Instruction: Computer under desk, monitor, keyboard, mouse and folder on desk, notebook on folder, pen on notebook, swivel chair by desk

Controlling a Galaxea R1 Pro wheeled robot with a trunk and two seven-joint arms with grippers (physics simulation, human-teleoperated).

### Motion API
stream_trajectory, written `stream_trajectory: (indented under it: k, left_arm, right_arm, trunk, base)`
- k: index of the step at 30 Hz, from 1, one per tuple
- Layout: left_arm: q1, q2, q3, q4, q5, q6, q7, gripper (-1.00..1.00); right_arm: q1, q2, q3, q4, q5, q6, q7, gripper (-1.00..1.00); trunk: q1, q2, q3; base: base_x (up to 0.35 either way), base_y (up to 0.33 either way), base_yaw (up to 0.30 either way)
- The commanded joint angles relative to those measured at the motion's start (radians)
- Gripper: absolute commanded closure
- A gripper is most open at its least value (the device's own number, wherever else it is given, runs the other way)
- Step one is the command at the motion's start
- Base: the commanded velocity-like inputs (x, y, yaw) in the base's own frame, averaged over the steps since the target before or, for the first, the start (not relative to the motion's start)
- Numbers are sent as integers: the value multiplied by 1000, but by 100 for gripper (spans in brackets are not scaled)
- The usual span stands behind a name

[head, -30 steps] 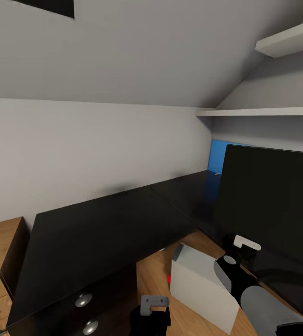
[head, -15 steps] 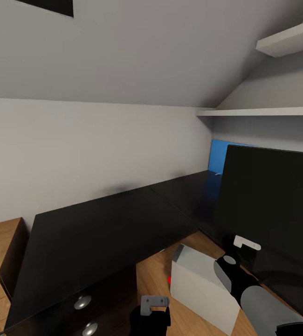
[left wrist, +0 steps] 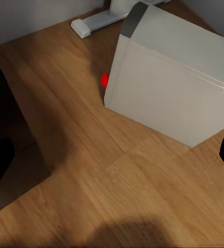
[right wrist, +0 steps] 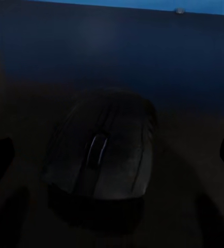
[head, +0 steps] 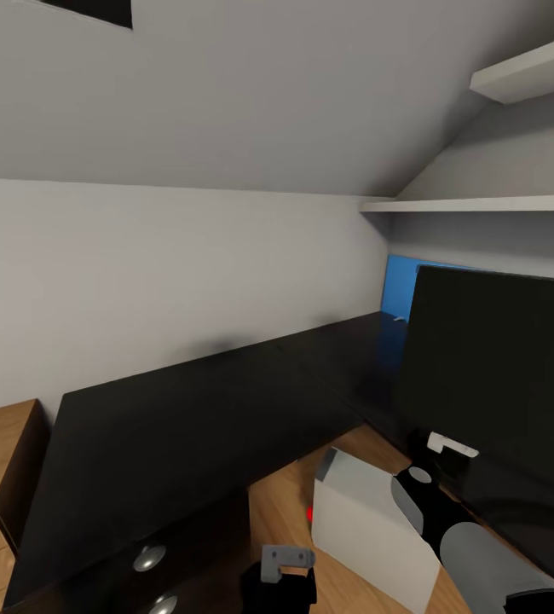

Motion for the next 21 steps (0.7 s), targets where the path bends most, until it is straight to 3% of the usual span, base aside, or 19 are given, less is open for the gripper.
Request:
stream_trajectory:
  k: [1, 21]
  left_arm:
    - [-1, 0, -7, -1, 3, 4, 8, -100]
    - [-1, -1, -16, -1, 3, 4, 10, -100]
  right_arm:
    - [-1, -1, 8, 0, -11, -5, -4, -100]
    - [-1, -2, 8, 0, -11, -5, -4, -100]
  trunk:
    - [0, -1, -1]
    - [0, -1, -1]
  base:
    - [121, 0, 0]
    - [15, 0, 0]
